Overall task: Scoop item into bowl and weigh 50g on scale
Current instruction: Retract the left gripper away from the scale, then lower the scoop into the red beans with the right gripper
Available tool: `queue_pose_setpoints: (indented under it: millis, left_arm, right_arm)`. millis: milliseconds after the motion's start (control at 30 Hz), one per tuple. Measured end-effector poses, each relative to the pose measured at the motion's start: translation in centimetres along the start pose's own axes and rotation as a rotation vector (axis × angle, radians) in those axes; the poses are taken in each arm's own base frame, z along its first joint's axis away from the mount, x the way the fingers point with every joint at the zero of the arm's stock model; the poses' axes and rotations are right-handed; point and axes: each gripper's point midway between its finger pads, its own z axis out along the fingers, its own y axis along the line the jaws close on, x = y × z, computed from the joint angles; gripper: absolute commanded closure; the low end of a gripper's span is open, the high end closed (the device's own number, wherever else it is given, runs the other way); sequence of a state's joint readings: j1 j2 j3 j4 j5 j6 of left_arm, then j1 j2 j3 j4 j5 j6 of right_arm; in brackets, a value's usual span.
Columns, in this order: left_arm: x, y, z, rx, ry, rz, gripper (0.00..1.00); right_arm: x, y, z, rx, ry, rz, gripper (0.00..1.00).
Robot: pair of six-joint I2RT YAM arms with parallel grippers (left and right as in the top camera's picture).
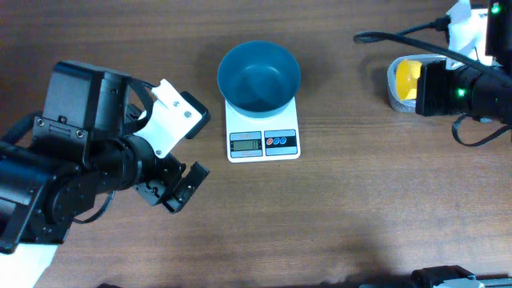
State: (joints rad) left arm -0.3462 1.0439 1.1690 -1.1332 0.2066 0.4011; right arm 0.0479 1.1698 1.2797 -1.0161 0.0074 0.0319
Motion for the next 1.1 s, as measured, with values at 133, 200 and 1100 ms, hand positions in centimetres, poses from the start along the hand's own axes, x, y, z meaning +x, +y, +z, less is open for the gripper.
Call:
queue_pose_setpoints:
  millis: [133, 200, 1100]
  left_arm:
    - [0.0, 0.0, 0.0, 0.0, 0.0, 0.0, 0.01]
    - [0.0, 0.0, 0.0, 0.0, 0.0, 0.0, 0.01]
    - [0.0, 0.0, 0.0, 0.0, 0.0, 0.0, 0.01]
  right_arm:
    - [-1.4, -2.2, -0.2, 0.132, -0.053, -0.063, 0.96]
    - [-1.4, -3.9, -0.3, 0.178, -0.052, -0.068, 0.96]
    - [0.0, -11.0, 13.4, 0.327, 0.224, -0.172, 0.96]
